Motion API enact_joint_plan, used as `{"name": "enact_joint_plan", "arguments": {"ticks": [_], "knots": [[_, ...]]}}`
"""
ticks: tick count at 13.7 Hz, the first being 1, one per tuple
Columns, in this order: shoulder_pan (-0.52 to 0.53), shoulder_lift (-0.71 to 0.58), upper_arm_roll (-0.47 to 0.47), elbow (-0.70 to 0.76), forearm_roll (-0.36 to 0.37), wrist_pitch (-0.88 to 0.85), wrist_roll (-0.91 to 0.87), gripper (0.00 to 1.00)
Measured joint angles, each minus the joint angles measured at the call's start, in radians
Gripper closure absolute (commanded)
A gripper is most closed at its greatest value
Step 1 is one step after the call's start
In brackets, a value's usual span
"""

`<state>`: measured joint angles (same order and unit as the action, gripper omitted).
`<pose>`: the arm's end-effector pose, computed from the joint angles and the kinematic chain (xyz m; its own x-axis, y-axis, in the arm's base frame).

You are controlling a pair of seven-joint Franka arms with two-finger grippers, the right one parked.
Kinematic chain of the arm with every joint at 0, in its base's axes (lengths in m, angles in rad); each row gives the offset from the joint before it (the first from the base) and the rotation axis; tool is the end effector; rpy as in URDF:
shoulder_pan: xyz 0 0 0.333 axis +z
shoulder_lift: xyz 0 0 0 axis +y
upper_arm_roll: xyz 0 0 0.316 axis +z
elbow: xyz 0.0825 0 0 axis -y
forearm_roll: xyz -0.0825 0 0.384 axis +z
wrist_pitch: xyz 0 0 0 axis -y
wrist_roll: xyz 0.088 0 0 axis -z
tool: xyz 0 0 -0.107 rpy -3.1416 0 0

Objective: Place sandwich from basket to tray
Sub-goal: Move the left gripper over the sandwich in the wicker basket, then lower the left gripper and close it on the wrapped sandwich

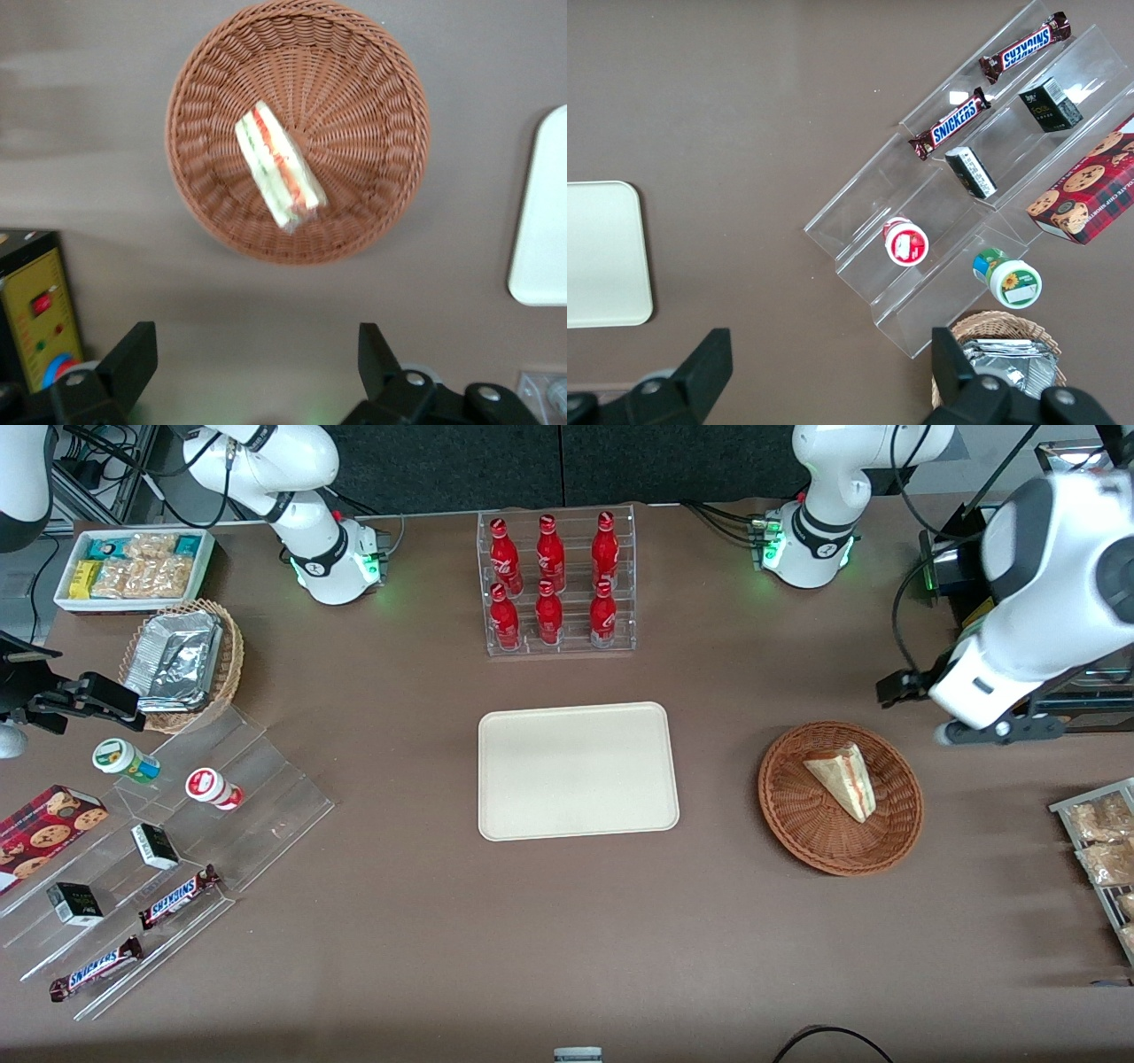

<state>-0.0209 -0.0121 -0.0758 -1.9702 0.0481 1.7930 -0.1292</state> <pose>0.5325 -0.0477 0.4614 0.9873 0.0231 -0.1574 0.0128 -0.9977 -0.0663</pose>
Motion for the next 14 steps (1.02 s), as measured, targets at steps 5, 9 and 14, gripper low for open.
{"name": "enact_joint_plan", "arguments": {"ticks": [5,9,14], "knots": [[0.001,0.035,0.003,-0.13,0.0,0.198,-0.163,0.0],[0.001,0.1,0.003,-0.198,0.0,0.371,-0.313,0.0],[0.003,0.189,0.004,-0.215,0.0,0.491,-0.479,0.0]]}}
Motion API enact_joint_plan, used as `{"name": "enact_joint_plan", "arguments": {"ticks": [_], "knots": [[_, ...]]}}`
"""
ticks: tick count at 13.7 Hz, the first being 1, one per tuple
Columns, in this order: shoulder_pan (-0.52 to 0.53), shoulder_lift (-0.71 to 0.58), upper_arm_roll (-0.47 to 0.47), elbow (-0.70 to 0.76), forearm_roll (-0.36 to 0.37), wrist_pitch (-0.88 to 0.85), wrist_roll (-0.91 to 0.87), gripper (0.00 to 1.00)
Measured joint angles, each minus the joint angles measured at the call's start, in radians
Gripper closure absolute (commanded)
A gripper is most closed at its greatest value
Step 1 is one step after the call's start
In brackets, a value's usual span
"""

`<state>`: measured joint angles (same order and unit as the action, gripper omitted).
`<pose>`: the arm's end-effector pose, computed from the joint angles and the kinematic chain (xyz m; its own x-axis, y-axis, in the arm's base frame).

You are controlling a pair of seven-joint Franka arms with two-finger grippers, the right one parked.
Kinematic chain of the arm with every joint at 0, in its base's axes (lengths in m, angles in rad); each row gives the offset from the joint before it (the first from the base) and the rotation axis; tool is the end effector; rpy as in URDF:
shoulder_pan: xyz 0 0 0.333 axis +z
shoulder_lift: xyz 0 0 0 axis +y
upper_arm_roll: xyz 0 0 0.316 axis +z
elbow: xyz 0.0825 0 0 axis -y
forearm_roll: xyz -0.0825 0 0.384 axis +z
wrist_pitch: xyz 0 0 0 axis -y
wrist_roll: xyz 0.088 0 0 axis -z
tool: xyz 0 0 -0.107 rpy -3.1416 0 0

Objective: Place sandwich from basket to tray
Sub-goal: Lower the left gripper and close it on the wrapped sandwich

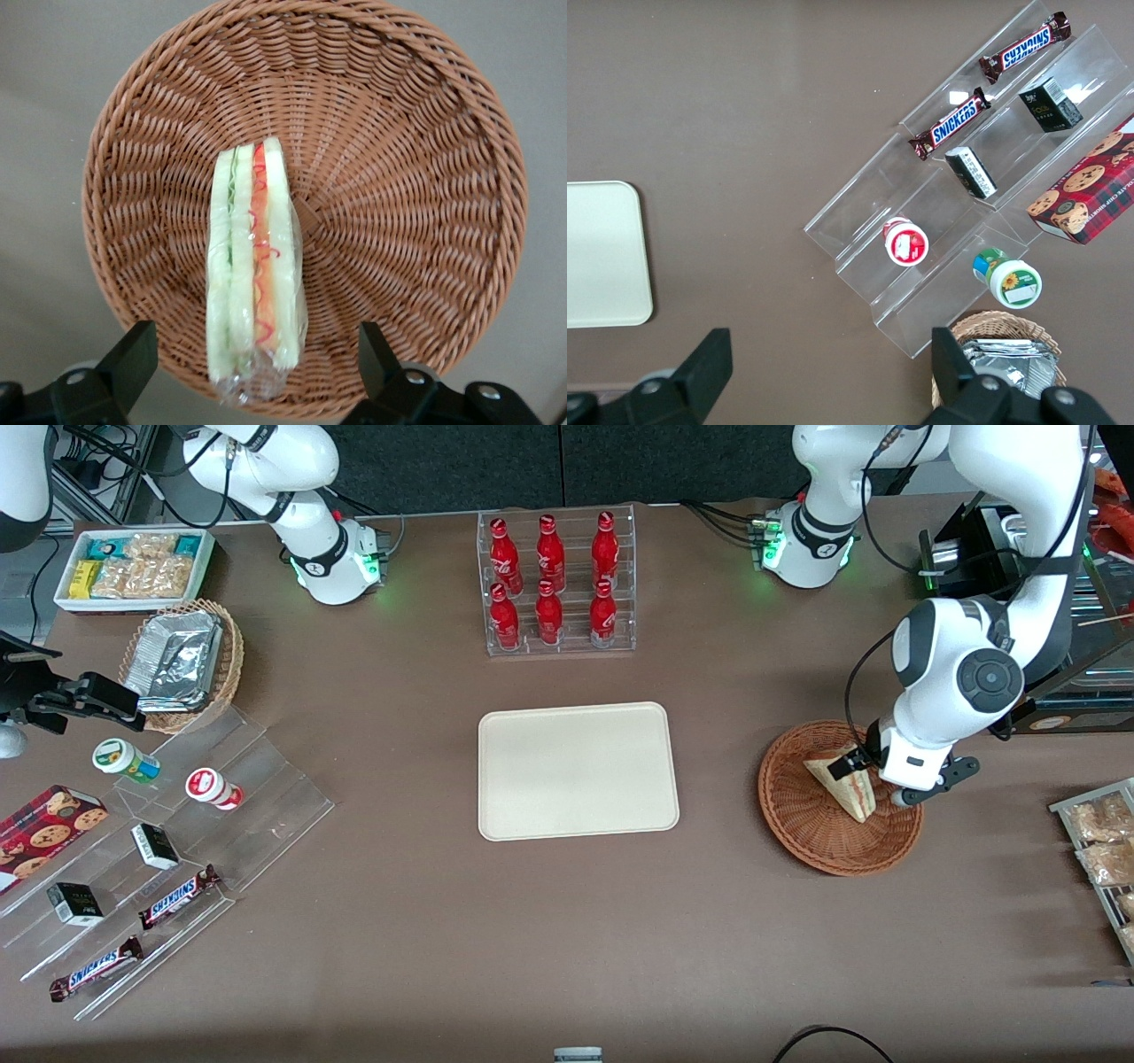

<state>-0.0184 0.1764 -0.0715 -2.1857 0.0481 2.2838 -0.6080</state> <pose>0.5426 -0.0476 0.3012 0.8823 0.4677 -0.0518 0.4646 -0.8833 -0.0620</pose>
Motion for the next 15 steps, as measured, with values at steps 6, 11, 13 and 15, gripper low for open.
{"name": "enact_joint_plan", "arguments": {"ticks": [6,11,13,15], "knots": [[0.011,0.073,0.003,-0.012,0.0,0.034,-0.051,0.0],[0.011,0.104,0.003,-0.021,0.0,0.038,-0.099,1.0],[0.011,0.105,0.003,-0.022,0.0,0.038,-0.109,1.0],[0.011,0.105,0.003,-0.022,0.0,0.038,-0.111,1.0]]}}
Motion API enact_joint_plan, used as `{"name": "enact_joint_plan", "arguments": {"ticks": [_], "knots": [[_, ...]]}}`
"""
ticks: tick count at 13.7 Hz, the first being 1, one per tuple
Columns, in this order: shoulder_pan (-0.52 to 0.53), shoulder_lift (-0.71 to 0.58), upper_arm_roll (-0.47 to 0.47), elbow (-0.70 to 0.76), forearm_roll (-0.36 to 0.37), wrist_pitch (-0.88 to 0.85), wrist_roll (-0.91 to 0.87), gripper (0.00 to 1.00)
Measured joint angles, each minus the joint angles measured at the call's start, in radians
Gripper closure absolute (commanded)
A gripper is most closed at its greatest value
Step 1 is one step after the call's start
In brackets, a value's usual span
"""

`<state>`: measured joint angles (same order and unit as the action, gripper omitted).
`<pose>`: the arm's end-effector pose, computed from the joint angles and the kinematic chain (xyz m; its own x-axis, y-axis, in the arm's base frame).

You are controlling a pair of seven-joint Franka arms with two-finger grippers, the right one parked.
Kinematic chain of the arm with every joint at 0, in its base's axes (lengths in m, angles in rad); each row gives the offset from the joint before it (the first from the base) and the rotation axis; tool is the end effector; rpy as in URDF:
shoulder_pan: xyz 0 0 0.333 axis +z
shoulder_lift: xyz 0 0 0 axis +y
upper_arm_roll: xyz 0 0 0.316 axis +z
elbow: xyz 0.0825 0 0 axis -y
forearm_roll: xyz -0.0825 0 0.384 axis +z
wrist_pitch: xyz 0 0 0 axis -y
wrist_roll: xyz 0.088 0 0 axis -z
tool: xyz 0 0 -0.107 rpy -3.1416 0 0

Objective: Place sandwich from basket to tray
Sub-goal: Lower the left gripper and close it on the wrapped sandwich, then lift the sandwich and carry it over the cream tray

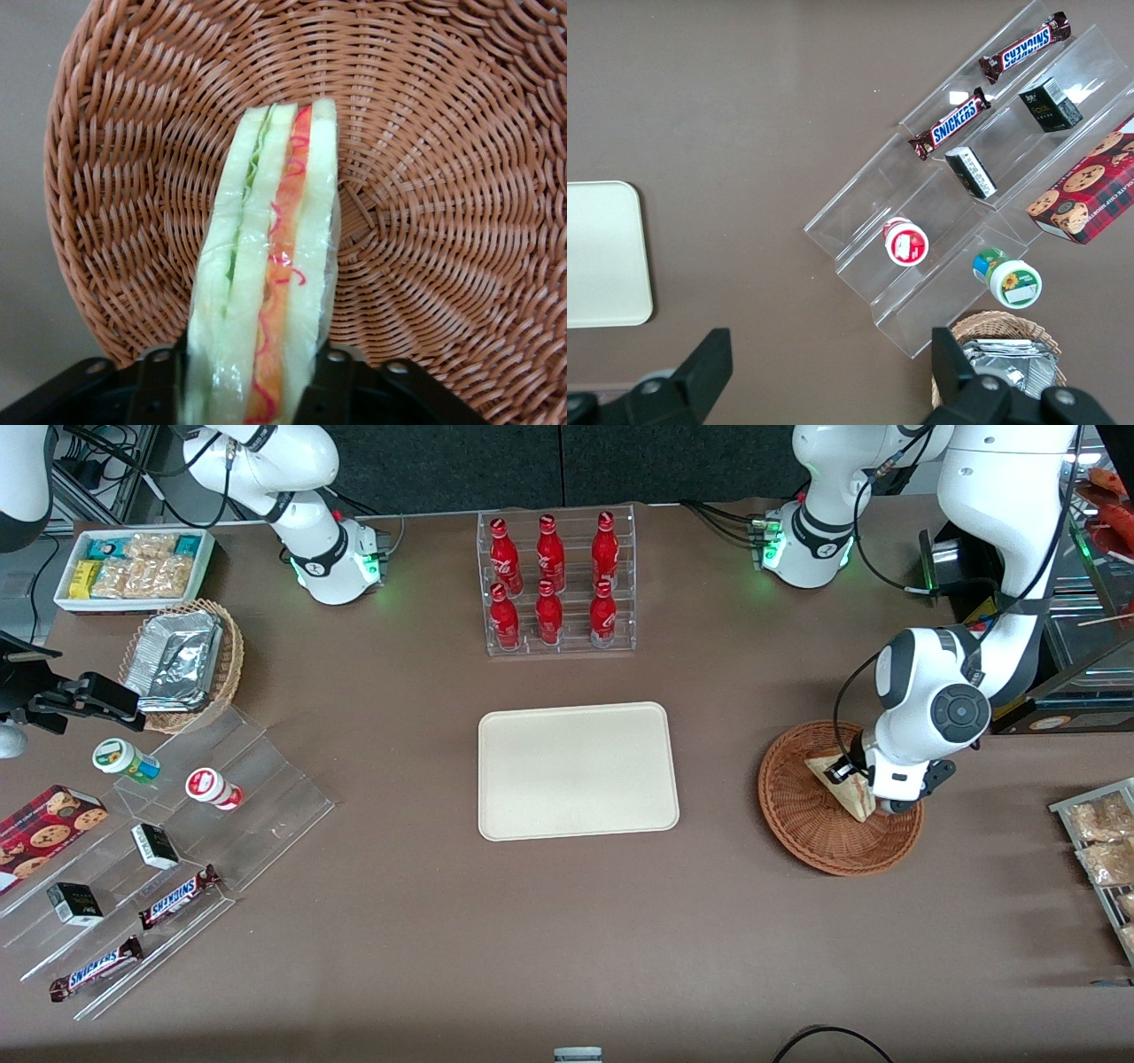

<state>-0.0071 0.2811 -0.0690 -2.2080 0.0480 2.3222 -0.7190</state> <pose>0.5332 -0.0401 0.2389 0.8109 0.5732 -0.1178 0.5619 -0.8190 -0.1164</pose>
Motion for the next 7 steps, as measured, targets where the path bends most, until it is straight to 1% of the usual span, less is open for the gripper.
{"name": "enact_joint_plan", "arguments": {"ticks": [3,7], "knots": [[0.0,-0.001,0.0,0.012,0.0,-0.015,0.0,1.0],[-0.004,-0.012,-0.005,0.133,0.0,-0.185,0.0,1.0]]}}
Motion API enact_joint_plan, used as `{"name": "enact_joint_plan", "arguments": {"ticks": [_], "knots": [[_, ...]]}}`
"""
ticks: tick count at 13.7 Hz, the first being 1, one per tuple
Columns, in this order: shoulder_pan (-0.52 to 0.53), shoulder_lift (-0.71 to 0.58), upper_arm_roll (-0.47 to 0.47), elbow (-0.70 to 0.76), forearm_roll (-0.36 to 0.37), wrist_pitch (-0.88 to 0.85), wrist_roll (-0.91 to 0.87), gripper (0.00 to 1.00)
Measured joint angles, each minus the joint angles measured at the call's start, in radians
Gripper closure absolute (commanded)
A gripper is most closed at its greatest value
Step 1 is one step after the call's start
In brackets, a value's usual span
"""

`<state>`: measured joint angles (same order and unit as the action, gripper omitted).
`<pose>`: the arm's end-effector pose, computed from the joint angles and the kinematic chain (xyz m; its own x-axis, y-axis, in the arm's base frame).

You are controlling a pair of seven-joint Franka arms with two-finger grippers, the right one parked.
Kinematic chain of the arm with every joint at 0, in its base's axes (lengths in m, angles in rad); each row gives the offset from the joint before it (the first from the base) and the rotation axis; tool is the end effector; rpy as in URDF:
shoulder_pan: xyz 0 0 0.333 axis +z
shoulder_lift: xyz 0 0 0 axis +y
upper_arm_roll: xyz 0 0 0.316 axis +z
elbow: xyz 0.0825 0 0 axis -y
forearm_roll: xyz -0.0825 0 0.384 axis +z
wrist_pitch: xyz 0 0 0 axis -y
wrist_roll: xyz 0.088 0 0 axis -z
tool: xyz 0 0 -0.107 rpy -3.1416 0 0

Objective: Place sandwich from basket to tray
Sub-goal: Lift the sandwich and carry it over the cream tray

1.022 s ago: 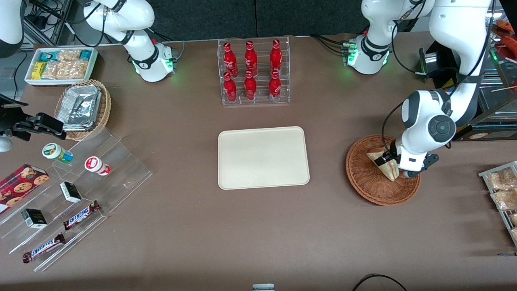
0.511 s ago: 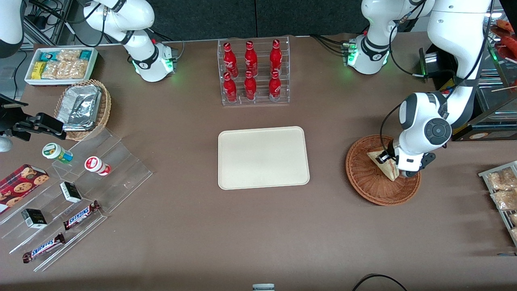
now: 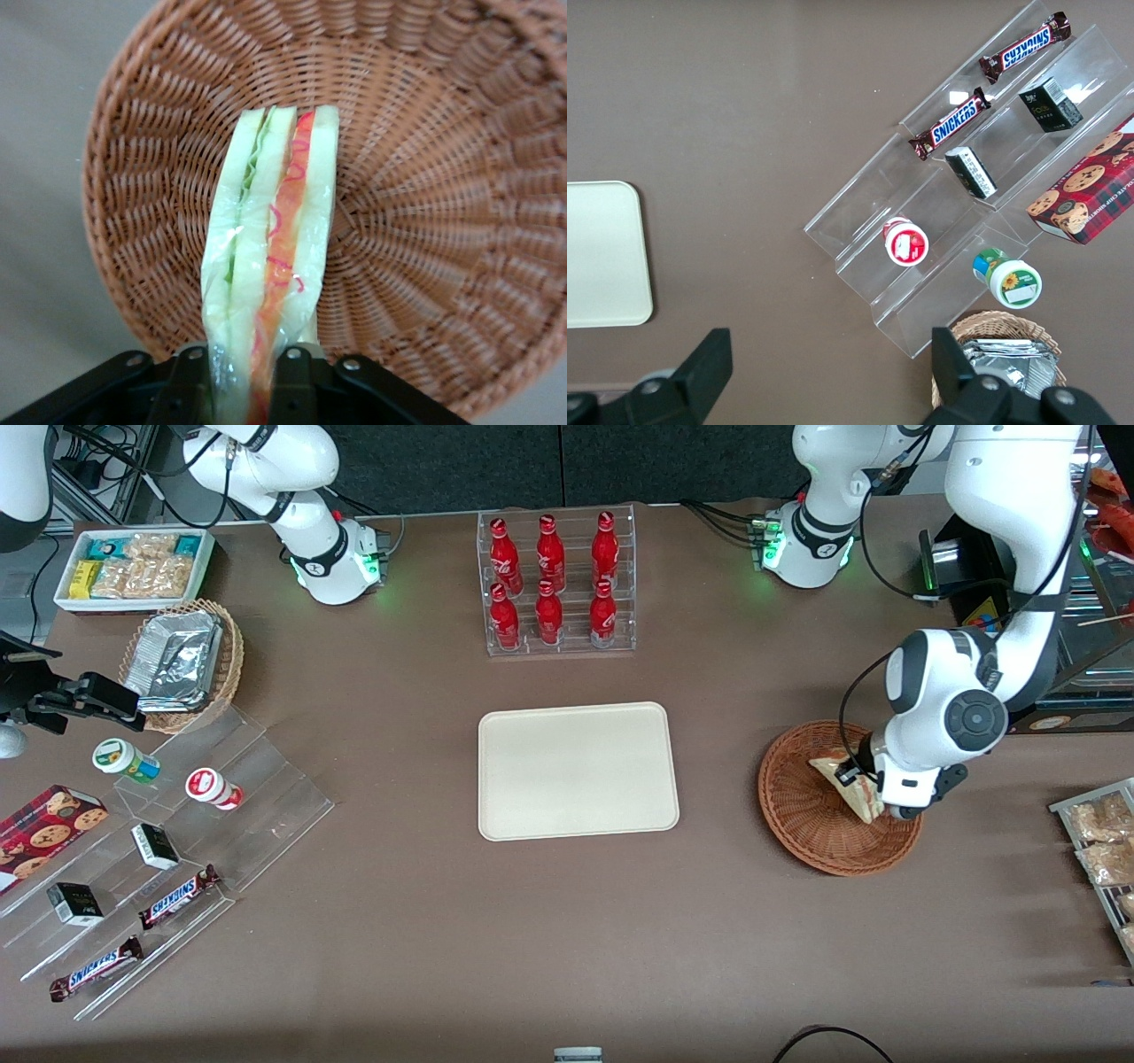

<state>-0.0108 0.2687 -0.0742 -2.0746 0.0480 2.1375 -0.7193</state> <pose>0.5586 -0.0450 0.2845 0.8080 0.5715 -0.1434 0.5540 -0.8197 -0.1452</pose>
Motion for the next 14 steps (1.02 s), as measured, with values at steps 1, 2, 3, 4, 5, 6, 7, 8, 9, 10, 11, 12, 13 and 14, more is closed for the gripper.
{"name": "enact_joint_plan", "arguments": {"ticks": [1,2,3,4,5,6,7,8,9,10,11,12,13,14], "knots": [[-0.005,-0.005,-0.005,0.033,0.0,-0.044,0.0,1.0],[-0.02,-0.009,-0.01,0.066,0.0,-0.085,0.0,1.0],[-0.044,-0.012,-0.013,0.092,0.0,-0.113,0.0,1.0],[-0.077,-0.014,-0.015,0.115,0.0,-0.136,-0.001,1.0],[-0.114,-0.014,-0.017,0.134,0.0,-0.149,-0.003,1.0],[-0.15,-0.014,-0.02,0.147,0.0,-0.153,-0.007,1.0],[-0.185,-0.014,-0.023,0.154,0.0,-0.153,-0.008,1.0],[-0.221,-0.014,-0.025,0.161,-0.001,-0.153,-0.008,1.0],[-0.259,-0.012,-0.026,0.17,-0.002,-0.152,-0.008,1.0],[-0.298,-0.007,-0.027,0.18,-0.003,-0.152,-0.008,1.0],[-0.336,0.003,-0.028,0.197,-0.004,-0.151,-0.008,1.0],[-0.371,0.017,-0.029,0.219,-0.007,-0.151,-0.009,1.0],[-0.402,0.035,-0.029,0.246,-0.014,-0.151,-0.009,1.0],[-0.433,0.061,-0.029,0.278,-0.02,-0.15,-0.009,1.0]]}}
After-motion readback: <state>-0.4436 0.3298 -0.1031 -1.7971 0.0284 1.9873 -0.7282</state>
